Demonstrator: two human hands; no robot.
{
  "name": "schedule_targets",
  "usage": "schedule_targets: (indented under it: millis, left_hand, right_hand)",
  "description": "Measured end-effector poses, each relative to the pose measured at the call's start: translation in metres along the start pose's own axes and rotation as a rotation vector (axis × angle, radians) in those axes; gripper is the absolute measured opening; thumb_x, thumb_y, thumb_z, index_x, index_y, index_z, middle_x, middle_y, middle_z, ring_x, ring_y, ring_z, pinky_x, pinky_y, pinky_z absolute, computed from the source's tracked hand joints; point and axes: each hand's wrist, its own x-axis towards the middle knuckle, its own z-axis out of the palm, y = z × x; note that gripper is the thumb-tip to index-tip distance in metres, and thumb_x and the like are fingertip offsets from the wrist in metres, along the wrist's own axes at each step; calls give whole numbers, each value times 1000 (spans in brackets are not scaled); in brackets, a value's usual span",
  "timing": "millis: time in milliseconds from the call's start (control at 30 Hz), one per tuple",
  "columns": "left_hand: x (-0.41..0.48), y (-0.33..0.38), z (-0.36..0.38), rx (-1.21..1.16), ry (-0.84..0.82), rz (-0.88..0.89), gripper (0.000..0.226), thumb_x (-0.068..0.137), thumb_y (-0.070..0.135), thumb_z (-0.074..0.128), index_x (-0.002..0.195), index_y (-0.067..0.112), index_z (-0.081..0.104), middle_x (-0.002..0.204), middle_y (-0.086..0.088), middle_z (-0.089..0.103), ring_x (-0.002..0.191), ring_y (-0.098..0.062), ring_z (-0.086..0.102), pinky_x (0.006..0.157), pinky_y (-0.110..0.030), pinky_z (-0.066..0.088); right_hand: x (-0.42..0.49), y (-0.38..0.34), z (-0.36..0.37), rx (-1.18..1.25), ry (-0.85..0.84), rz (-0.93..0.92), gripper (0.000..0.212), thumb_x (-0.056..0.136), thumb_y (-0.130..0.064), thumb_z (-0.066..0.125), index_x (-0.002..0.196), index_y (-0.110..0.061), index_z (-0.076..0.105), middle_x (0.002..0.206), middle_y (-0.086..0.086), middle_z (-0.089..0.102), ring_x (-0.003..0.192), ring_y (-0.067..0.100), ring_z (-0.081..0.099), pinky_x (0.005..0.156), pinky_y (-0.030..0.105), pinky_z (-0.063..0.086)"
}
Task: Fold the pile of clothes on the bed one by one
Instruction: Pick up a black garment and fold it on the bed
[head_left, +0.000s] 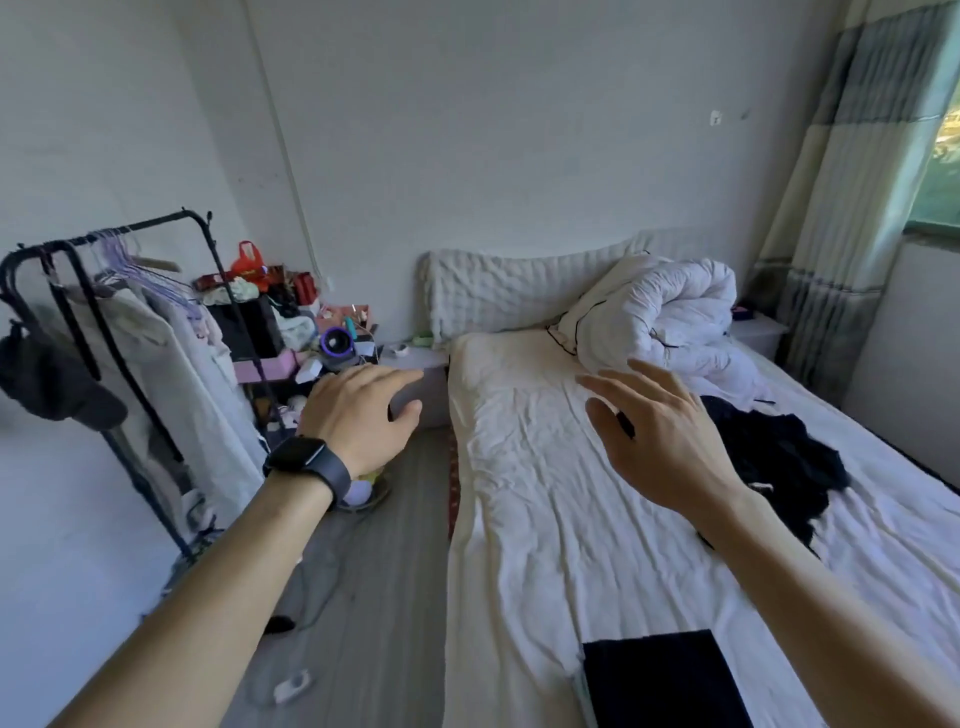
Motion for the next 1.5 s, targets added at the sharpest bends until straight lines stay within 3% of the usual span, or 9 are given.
schedule_targets:
  millis: [300, 533, 700, 1100, 1500]
  left_hand:
    - [-12, -155, 36, -20, -112, 33, 58, 85, 53, 37, 135, 35, 60, 136, 6, 61, 126, -20, 53, 103, -41, 42]
    - [39, -219, 87, -64, -193, 112, 60, 85, 55, 33, 137, 39, 58, 142, 7, 56, 133, -19, 48, 109, -39, 36]
    - [113, -212, 148, -76, -269, 259, 45, 97, 51, 48, 141, 44, 51, 148, 11, 50, 138, -15, 43, 112, -36, 33]
    - [353, -140, 266, -195, -356, 612, 46, 97, 52, 42, 142, 42, 48, 144, 15, 51, 130, -13, 48, 107, -33, 38]
    - [546, -86, 384, -266, -426, 899, 45, 100, 48, 40, 145, 42, 44, 146, 16, 47, 134, -11, 42, 107, -31, 30]
  right_hand:
    - [-7, -104, 128, 5, -62, 78, 45, 100, -52, 37, 131, -36, 66, 132, -6, 67, 139, 24, 48, 109, 47, 43]
    - [-10, -134, 186, -55, -129, 282, 48, 100, -56, 34, 135, -39, 63, 138, -10, 63, 143, 20, 42, 114, 43, 38]
    - [5, -112, 213, -133, -138, 438, 55, 100, -58, 26, 137, -38, 60, 141, -11, 61, 145, 21, 39, 116, 43, 34]
    - [95, -19, 287, -328, 14, 721, 52, 101, -55, 31, 133, -32, 65, 132, -10, 67, 139, 25, 49, 112, 47, 42]
    - [220, 49, 355, -521, 110, 907, 45, 101, -50, 36, 132, -35, 64, 133, -12, 66, 139, 24, 49, 106, 50, 46]
